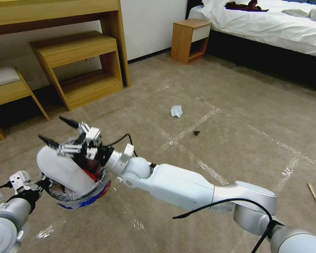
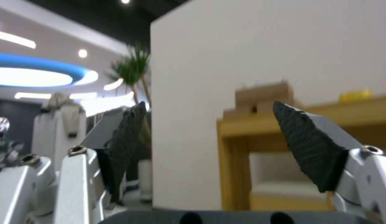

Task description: Pick up the trash bin and place the garbage on the floor into it.

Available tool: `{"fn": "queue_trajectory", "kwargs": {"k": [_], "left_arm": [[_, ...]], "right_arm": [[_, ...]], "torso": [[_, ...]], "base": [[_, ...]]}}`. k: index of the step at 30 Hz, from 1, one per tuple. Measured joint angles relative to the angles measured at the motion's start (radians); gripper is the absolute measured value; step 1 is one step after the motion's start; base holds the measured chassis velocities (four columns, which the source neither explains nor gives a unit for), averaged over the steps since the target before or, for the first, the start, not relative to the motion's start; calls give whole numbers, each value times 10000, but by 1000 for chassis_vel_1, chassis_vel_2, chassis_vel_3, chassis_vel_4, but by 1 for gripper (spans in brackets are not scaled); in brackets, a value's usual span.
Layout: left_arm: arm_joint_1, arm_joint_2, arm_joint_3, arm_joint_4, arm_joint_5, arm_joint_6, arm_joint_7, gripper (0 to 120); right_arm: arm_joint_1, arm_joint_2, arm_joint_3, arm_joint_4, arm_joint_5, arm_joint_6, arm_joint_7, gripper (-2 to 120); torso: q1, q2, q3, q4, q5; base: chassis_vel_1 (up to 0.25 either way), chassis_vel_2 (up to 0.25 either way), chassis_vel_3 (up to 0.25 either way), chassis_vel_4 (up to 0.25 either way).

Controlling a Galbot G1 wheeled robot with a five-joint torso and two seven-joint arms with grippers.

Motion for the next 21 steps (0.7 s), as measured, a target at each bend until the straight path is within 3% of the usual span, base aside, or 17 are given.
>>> {"fn": "queue_trajectory", "kwargs": {"k": [9,14,17,21], "left_arm": [[5,31,-155,90,124,-48,73,1],[37,91,-283,170,200,-120,151,1],[35,96,-341,204,264,-156,185,1],[40,90,-341,204,316,-169,216,1]], "right_arm": [[233,-836,2176,1115,232,-511,357,76],[-17,-2099,3995,2085,745,-1086,890,88],[-805,-3602,5588,2615,1082,-1262,1271,99],[-1554,-4500,6618,2863,1159,-1372,1493,100]], "torso": [[0,0,0,3,0],[0,0,0,-3,4],[0,0,0,1,6],[0,-1,0,-13,9]], "base": [[0,0,0,0],[0,0,0,0],[0,0,0,0],[0,0,0,0]]}}
